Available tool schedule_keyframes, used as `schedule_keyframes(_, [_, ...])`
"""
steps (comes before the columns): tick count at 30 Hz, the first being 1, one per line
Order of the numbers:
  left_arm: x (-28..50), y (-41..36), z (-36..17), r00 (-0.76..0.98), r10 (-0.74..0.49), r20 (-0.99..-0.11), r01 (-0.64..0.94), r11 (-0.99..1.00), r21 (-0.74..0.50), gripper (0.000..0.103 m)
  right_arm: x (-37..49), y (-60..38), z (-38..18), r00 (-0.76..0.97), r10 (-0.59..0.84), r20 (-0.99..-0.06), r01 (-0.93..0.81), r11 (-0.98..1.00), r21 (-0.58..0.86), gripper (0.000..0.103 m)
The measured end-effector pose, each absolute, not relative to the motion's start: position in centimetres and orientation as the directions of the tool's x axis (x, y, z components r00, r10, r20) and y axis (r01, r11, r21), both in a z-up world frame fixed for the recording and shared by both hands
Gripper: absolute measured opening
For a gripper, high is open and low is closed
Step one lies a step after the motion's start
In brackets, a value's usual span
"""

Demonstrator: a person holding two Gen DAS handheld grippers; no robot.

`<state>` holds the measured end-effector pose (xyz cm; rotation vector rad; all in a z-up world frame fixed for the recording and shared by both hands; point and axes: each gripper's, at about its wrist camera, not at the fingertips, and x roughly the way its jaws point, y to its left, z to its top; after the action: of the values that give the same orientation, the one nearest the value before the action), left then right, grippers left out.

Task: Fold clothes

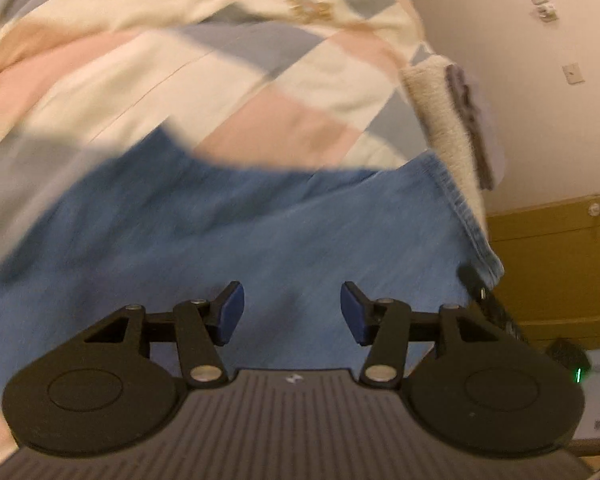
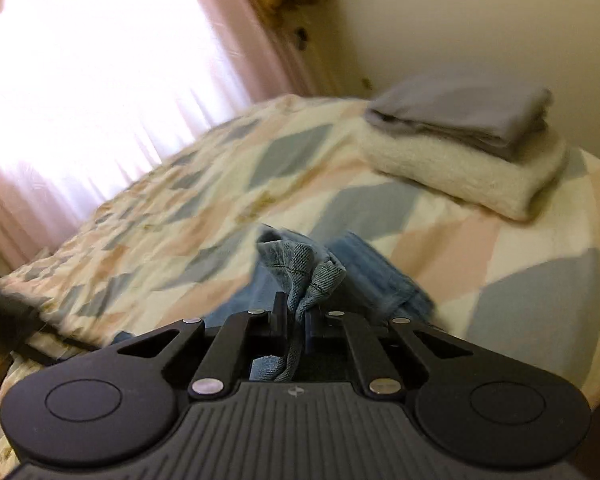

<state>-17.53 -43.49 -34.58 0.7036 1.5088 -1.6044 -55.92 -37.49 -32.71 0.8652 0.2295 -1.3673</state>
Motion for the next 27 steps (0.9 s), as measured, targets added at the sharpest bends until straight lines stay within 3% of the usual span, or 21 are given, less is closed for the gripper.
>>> schedule_keyframes(2, [-16.6, -41.2, -35.2, -0.476, -0.181, -0.861, 0.868, 0.063, -0.493, 0.048, -57.2, -38.2, -35.4, 0.216, -0.696, -0.685, 0.894, -0.14, 0.425, 0.008])
schedule_keyframes(4, [-16.6, -39.7, -35.4, -0.424, -0.187, -0.886, 0.896, 0.053, -0.44, 0.046, -57.5, -38.1, -35.5, 0.226, -0.69, -0.688, 0.892, -0.138, 0.431, 0.01])
schedule_keyframes(5, [-16.5, -38.9, -35.1, -0.41, -0.202, -0.89, 0.904, 0.039, -0.425, 0.046, -57.3, -38.2, -34.7, 0.209, -0.691, -0.692, 0.908, -0.126, 0.4, 0.02])
schedule_keyframes(6, [-16.5, -38.2, -34.8, -0.395, -0.216, -0.893, 0.912, 0.024, -0.409, 0.046, -56.9, -38.2, -34.0, 0.169, -0.698, -0.696, 0.927, -0.126, 0.352, 0.022])
schedule_keyframes(8, [-16.7, -36.8, -33.8, -0.333, -0.24, -0.912, 0.941, -0.016, -0.339, 0.046, -56.1, -38.0, -32.5, 0.081, -0.715, -0.694, 0.959, -0.135, 0.25, 0.045])
schedule_keyframes(9, [-16.8, -36.1, -33.2, -0.305, -0.253, -0.918, 0.951, -0.038, -0.305, 0.046, -55.5, -37.6, -31.8, 0.018, -0.734, -0.679, 0.973, -0.142, 0.179, 0.045])
schedule_keyframes(12, [-17.1, -34.1, -31.6, -0.26, -0.29, -0.921, 0.965, -0.109, -0.238, 0.047, -53.2, -36.9, -30.7, -0.096, -0.784, -0.614, 0.994, -0.107, -0.019, 0.044])
schedule_keyframes(14, [-17.0, -32.9, -31.0, -0.247, -0.31, -0.918, 0.967, -0.139, -0.213, 0.047, -51.4, -36.2, -30.7, -0.059, -0.839, -0.54, 0.994, 0.001, -0.109, 0.025])
schedule_keyframes(15, [-16.9, -32.4, -30.8, -0.243, -0.319, -0.916, 0.967, -0.152, -0.204, 0.047, -50.7, -36.0, -30.9, 0.013, -0.851, -0.525, 0.989, 0.087, -0.117, 0.022])
schedule_keyframes(17, [-16.9, -32.1, -31.2, -0.223, -0.318, -0.922, 0.97, -0.163, -0.178, 0.046, -49.5, -36.2, -32.0, 0.093, -0.818, -0.568, 0.967, 0.21, -0.146, 0.0])
schedule_keyframes(20, [-16.4, -32.5, -31.9, -0.184, -0.334, -0.924, 0.973, -0.196, -0.123, 0.043, -51.1, -38.2, -34.5, 0.012, -0.76, -0.649, 0.985, 0.121, -0.123, 0.0])
schedule_keyframes(22, [-16.1, -33.3, -32.8, -0.139, -0.327, -0.935, 0.973, -0.223, -0.066, 0.043, -53.5, -39.7, -35.6, 0.062, -0.705, -0.707, 0.997, 0.073, 0.014, 0.0])
schedule_keyframes(25, [-15.9, -34.9, -34.2, -0.095, -0.288, -0.953, 0.966, -0.259, -0.018, 0.042, -53.4, -40.0, -34.9, 0.064, -0.691, -0.72, 0.997, 0.07, 0.021, 0.0])
schedule_keyframes(27, [-15.9, -35.4, -33.6, -0.117, -0.277, -0.954, 0.961, -0.274, -0.039, 0.04, -52.8, -39.1, -33.4, 0.054, -0.712, -0.7, 0.998, 0.07, 0.006, 0.007])
